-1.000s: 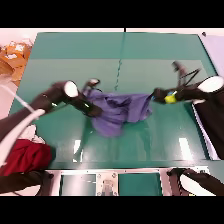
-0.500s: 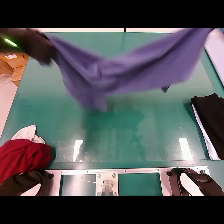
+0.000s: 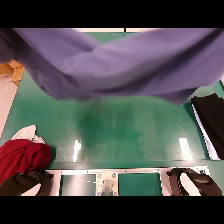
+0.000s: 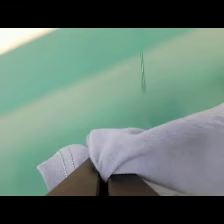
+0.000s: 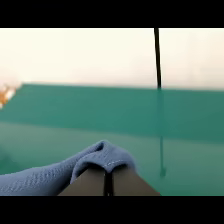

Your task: Fold the shirts.

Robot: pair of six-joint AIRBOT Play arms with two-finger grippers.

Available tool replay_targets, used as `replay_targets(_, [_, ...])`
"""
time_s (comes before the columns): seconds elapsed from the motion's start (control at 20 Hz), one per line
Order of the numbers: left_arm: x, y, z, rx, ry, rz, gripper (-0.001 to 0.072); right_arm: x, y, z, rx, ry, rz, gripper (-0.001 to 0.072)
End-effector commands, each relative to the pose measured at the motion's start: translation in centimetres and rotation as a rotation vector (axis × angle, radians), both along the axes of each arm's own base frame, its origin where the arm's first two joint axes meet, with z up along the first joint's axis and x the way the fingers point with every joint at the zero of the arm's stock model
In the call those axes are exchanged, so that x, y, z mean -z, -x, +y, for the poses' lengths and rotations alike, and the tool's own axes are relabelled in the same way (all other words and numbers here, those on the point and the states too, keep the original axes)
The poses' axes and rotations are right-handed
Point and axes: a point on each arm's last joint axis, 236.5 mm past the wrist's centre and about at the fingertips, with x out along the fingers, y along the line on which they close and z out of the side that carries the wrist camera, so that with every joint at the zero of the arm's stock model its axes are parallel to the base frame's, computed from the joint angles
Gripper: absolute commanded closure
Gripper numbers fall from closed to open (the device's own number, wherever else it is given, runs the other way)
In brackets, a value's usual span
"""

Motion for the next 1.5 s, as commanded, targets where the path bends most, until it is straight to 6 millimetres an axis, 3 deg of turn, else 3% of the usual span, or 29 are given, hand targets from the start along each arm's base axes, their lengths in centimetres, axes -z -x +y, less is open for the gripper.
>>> replay_targets(0.0, [9.1, -2.4, -1.2, 0.010, -0.084, 0.220, 0.0679, 12.3, -2.4, 0.5, -0.035, -0.073, 0.301, 0.0697])
replay_targets(0.15, [23.4, -6.7, -4.8, 0.081, -0.122, 0.428, 0.0680, 28.7, -3.2, 1.4, -0.014, -0.194, 0.615, 0.0697])
replay_targets(0.25, [32.2, -8.2, -6.3, 0.097, -0.047, 0.624, 0.0680, 37.9, -2.5, 1.3, 0.055, -0.225, 0.744, 0.0697])
replay_targets(0.35, [37.3, -9.9, -7.6, 0.116, 0.153, 0.801, 0.0680, 43.3, -2.2, 0.7, 0.114, -0.233, 0.830, 0.0697])
replay_targets(0.4, [38.4, -11.2, -8.0, 0.107, 0.264, 0.843, 0.0680, 44.6, -2.3, 0.5, 0.125, -0.234, 0.862, 0.0698])
replay_targets(0.55, [38.0, -15.6, -7.6, 0.078, 0.485, 0.842, 0.0667, 45.2, -4.5, 0.1, 0.142, -0.233, 0.868, 0.0697])
replay_targets(0.6, [37.5, -16.5, -6.9, 0.067, 0.500, 0.824, 0.0343, 44.8, -5.2, 0.0, 0.142, -0.233, 0.858, 0.0695])
replay_targets(0.65, [36.7, -17.1, -5.7, 0.038, 0.516, 0.814, 0.0010, 44.1, -5.9, -0.1, 0.140, -0.230, 0.838, 0.0624])
replay_targets(0.7, [35.6, -17.0, -4.4, 0.023, 0.530, 0.831, 0.0011, 42.9, -6.8, -0.5, 0.141, -0.228, 0.811, 0.0518])
replay_targets(0.8, [33.2, -15.6, -1.2, 0.041, 0.518, 0.888, 0.0012, 40.2, -7.7, -1.9, 0.138, -0.245, 0.804, 0.0475])
replay_targets(0.9, [31.7, -14.3, 2.4, 0.009, 0.526, 0.934, 0.0012, 38.2, -7.3, -3.8, 0.148, -0.275, 0.831, 0.0440])
replay_targets(1.05, [33.5, -12.9, 8.3, -0.115, 0.512, 0.981, 0.0012, 38.4, -5.0, -5.9, 0.185, -0.321, 0.894, 0.0451])
replay_targets(1.1, [34.7, -11.9, 9.0, -0.134, 0.534, 1.022, 0.0012, 38.9, -3.8, -5.9, 0.187, -0.335, 0.928, 0.0451])
replay_targets(1.25, [39.9, -5.8, 7.7, -0.108, 0.590, 1.265, 0.0013, 41.3, -0.7, -4.8, 0.183, -0.359, 1.006, 0.0445])
replay_targets(1.35, [42.8, -1.5, 5.2, -0.078, 0.654, 1.416, 0.0013, 43.0, 1.0, -4.2, 0.186, -0.375, 1.057, 0.0276])
replay_targets(1.45, [44.5, 1.6, 3.1, -0.057, 0.703, 1.506, 0.0014, 44.1, 2.0, -3.8, 0.186, -0.384, 1.090, 0.0247])
